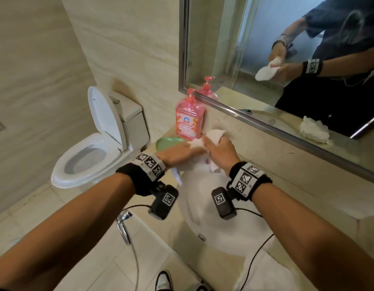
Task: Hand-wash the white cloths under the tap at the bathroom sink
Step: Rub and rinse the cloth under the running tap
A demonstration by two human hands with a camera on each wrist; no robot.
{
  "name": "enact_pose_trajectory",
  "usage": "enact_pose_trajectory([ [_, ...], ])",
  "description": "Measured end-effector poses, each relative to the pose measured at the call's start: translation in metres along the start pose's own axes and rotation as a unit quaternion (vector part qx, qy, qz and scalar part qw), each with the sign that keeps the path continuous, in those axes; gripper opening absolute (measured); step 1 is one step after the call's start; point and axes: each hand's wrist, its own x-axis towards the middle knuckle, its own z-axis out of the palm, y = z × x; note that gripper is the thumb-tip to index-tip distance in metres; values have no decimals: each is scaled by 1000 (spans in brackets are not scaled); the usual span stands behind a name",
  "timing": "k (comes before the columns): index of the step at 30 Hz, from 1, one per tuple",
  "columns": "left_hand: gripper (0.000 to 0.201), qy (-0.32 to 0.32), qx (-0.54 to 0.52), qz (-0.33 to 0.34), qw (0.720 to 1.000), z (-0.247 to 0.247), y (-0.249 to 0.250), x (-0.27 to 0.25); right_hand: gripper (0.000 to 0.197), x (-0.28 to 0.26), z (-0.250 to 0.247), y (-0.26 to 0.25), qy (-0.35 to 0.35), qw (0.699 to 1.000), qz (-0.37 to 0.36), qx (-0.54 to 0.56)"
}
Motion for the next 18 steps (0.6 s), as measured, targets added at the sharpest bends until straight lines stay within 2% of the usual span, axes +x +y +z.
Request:
enact_pose_trajectory([
  [1,59,-20,158,2,987,-9,-3,-1,47,1,-7,3,-21,998,-23,-63],
  [2,72,-13,306,-5,952,-17,-7,-2,49,0,-15,4,-44,989,-49,-130],
  [3,81,7,404,-26,915,-23,-11,-3,53,0,-22,4,-69,978,-67,-187],
  [4,87,33,455,-48,889,-27,-16,-3,61,-1,-29,3,-101,965,-76,-231],
  [5,86,55,473,-63,877,-30,-22,-2,69,-1,-34,1,-138,949,-80,-273],
  [6,78,66,462,-67,882,-33,-27,0,78,-2,-38,-1,-181,927,-80,-320],
  [8,52,54,410,-52,909,-38,-31,3,89,-2,-43,-1,-260,872,-60,-411],
  [10,29,27,392,-15,919,-39,-30,4,91,-5,-42,2,-270,846,-53,-456],
  [11,23,20,395,11,918,-38,-28,3,85,-6,-41,5,-248,845,-79,-467],
  [13,18,23,393,51,918,-39,-27,3,50,-6,-39,10,-202,845,-172,-464],
  [14,19,27,383,50,922,-42,-26,0,34,-6,-39,11,-188,849,-208,-447],
  [15,23,29,364,42,930,-46,-25,-1,26,-4,-43,13,-180,857,-229,-426],
  [16,27,28,329,35,943,-52,-26,-4,26,-3,-46,14,-174,870,-236,-397],
  [18,27,22,224,24,974,-60,-30,-8,24,1,-52,17,-164,919,-218,-284],
])
